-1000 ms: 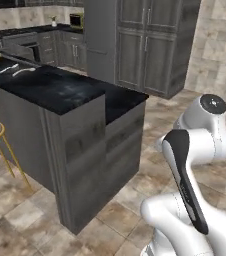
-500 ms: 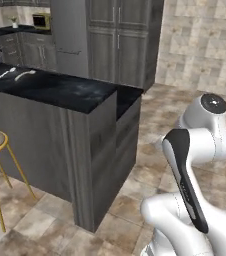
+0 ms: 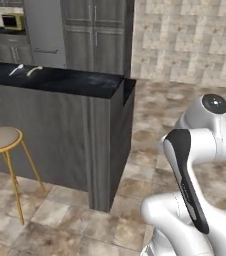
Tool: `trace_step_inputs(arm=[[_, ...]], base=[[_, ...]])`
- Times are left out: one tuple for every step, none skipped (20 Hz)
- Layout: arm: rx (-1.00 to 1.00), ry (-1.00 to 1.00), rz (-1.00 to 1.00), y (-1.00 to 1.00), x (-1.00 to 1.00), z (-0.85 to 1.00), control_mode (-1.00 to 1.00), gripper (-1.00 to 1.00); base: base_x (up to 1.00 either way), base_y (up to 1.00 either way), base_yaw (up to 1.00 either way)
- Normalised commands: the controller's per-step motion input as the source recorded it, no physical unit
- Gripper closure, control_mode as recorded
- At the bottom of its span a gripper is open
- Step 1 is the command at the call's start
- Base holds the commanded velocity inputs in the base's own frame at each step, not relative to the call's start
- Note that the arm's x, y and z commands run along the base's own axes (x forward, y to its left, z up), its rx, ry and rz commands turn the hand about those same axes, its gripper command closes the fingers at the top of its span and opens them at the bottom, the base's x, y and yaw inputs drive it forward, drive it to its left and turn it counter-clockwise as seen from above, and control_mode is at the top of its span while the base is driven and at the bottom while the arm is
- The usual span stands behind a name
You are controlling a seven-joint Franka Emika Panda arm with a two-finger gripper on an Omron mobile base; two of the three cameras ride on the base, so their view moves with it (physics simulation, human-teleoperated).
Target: Pick up the metallic utensils from the counter and place them in the open drawer. Make sure not to pick up any wooden utensils.
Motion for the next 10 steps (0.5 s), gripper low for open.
trace_step_inputs(arm=[[0.00, 0.00, 0.00, 0.00, 0.00, 0.00, 1.00, -1.00], [0.00, 0.00, 0.00, 0.00, 0.00, 0.00, 1.00, -1.00], [0.00, 0.00, 0.00, 0.00, 0.00, 0.00, 1.00, -1.00], [0.00, 0.00, 0.00, 0.00, 0.00, 0.00, 1.00, -1.00], [0.00, 0.00, 0.00, 0.00, 0.00, 0.00, 1.00, -1.00], [0.00, 0.00, 0.00, 0.00, 0.00, 0.00, 1.00, -1.00], [0.00, 0.00, 0.00, 0.00, 0.00, 0.00, 1.00, -1.00], [0.00, 0.00, 0.00, 0.00, 0.00, 0.00, 1.00, -1.00], [0.00, 0.00, 0.00, 0.00, 0.00, 0.00, 1.00, -1.00], [0.00, 0.00, 0.00, 0.00, 0.00, 0.00, 1.00, -1.00]], base=[[-0.14, 1.00, -0.32], [-0.04, 1.00, -0.32], [0.00, 1.00, -0.31], [0.00, 1.00, -0.31], [0.00, 1.00, -0.30], [0.00, 1.00, -0.29], [0.00, 1.00, -0.28], [0.00, 1.00, -0.28], [0.00, 1.00, -0.27], [0.00, 1.00, -0.27]])
